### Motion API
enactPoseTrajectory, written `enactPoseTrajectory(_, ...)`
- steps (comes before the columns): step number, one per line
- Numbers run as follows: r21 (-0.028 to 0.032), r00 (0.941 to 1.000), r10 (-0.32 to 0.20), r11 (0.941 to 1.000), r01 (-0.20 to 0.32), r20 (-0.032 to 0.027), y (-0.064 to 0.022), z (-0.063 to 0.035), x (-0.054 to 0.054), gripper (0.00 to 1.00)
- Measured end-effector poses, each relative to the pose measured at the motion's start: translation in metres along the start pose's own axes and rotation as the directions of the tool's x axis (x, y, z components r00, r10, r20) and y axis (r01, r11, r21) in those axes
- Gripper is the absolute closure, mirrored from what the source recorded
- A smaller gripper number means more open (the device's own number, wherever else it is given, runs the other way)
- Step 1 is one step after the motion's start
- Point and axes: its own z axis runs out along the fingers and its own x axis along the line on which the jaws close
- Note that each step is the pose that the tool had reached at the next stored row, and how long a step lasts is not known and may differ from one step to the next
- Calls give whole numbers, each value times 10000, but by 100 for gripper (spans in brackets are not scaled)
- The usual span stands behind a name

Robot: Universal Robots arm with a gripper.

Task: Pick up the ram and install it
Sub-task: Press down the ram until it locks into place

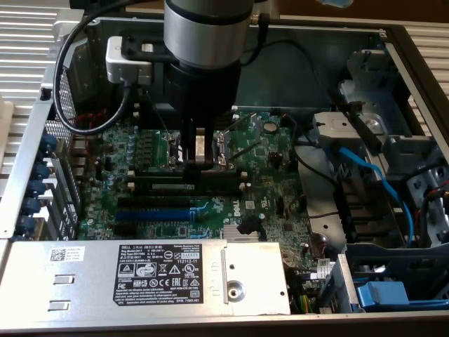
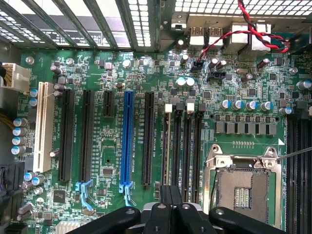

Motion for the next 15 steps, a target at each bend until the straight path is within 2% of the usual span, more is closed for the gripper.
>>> enactPoseTrajectory(15, 3, 10000, -15, 10000, 15, 4, 0, 11, -1, 90)
